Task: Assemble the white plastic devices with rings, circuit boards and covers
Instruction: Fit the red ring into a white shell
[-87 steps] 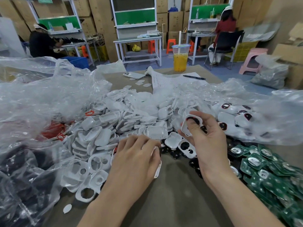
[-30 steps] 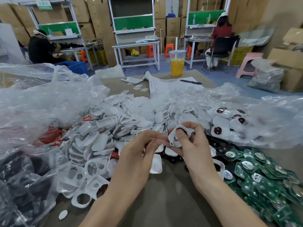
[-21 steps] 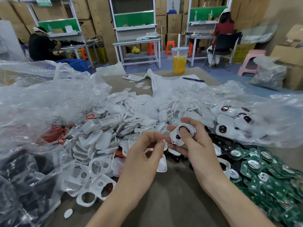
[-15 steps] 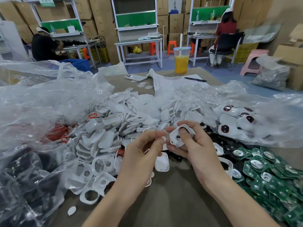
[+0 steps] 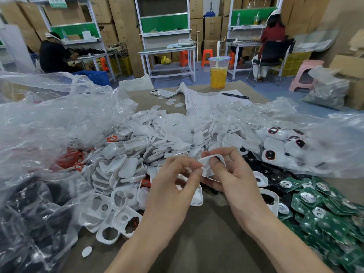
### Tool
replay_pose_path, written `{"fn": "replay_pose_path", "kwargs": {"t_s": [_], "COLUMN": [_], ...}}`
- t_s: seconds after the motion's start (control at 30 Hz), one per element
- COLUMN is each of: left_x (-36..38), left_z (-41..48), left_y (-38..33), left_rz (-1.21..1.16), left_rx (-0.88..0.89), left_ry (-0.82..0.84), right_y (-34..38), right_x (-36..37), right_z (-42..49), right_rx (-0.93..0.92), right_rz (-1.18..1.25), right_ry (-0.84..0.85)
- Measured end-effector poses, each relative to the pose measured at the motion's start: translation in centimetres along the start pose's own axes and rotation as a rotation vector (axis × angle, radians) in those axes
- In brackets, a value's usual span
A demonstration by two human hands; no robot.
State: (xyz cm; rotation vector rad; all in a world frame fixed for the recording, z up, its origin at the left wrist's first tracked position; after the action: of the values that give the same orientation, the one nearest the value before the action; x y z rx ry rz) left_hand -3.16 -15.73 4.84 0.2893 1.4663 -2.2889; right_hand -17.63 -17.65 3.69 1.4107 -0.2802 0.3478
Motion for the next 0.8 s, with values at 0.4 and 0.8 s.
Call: {"fn": "replay_pose_path", "kwargs": {"t_s": [0.4, 0.8], "left_x": [0.3, 0.0], "left_z": [-0.5, -0.1], "left_y": [0.3, 0.6], "left_rz": [0.105, -0.194], "left_rx": [0.062, -0.201], "left_ry": [-0.013, 0.112], "right_y": [-0.6, -0.3], "right_x": [1.1, 0.3], "right_z": [-0.3, -0.2], "right_rx": [0.089, 0.118], "right_rz": [0.104, -0.043], "right_ry": [0.119, 0.074]}}
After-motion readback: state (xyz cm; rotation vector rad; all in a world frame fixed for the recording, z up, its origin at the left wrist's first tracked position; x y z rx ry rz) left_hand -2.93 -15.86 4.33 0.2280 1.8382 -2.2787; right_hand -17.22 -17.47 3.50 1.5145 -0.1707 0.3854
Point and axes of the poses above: each hand's wrist, its own z-axis towards the middle knuckle, its own x-axis out of the palm, y = z × x, the point moved 5 cm from there along z, towards the middle knuckle, and after that the axes turned 5 degrees about z, right-handed, at the moved point
